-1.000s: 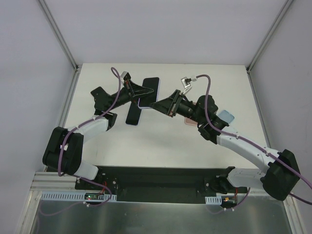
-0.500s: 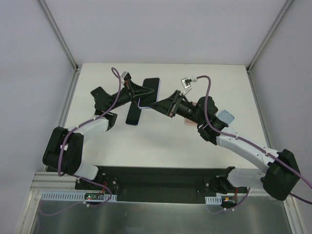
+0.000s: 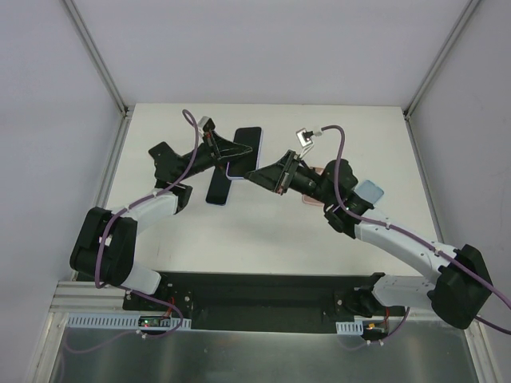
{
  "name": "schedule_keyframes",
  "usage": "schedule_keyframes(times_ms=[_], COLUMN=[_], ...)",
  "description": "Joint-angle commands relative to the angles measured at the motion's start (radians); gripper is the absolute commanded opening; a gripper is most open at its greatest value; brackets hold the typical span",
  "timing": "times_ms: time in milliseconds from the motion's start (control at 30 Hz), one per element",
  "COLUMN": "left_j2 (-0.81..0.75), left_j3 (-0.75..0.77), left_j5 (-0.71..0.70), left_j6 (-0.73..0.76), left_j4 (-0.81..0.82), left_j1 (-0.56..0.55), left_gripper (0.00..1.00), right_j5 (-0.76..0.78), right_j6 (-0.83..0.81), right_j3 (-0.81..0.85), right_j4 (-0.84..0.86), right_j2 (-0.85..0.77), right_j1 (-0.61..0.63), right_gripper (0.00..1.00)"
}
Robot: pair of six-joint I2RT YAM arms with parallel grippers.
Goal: Take the phone out of the phone case
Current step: Remove the phone case from the phone.
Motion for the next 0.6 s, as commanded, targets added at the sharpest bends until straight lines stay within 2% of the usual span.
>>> schedule_keyframes(times_ms=[0, 33, 167, 567], left_j2=[-0.014, -0.015, -0.040, -0.078], left_j3=[-0.005, -0.007, -0.005, -0.020], left_j5=[-0.004, -0.004, 0.007, 0.022], left_j6=[-0.209, -0.210, -0.209, -0.207], left_j4=[0.145, 0.142, 0.117, 0.096], left_j1=[0.001, 0.001, 0.001, 0.001], left_gripper=[0.00, 0.00, 0.00, 0.00], right_j5=[-0.181, -0.207, -0.297, -0.392], right_j6=[-0.233, -0.306, -0.434, -0.514], right_j3=[0.032, 0.042, 0.076, 0.130], right_j4=[0.167, 0.170, 0.156, 0.158], right_j2=[-0.014, -0.005, 0.032, 0.067], right_j1=[0.015, 0.016, 0.013, -0.034], right_gripper=[0.01, 0.01, 0.01, 0.01])
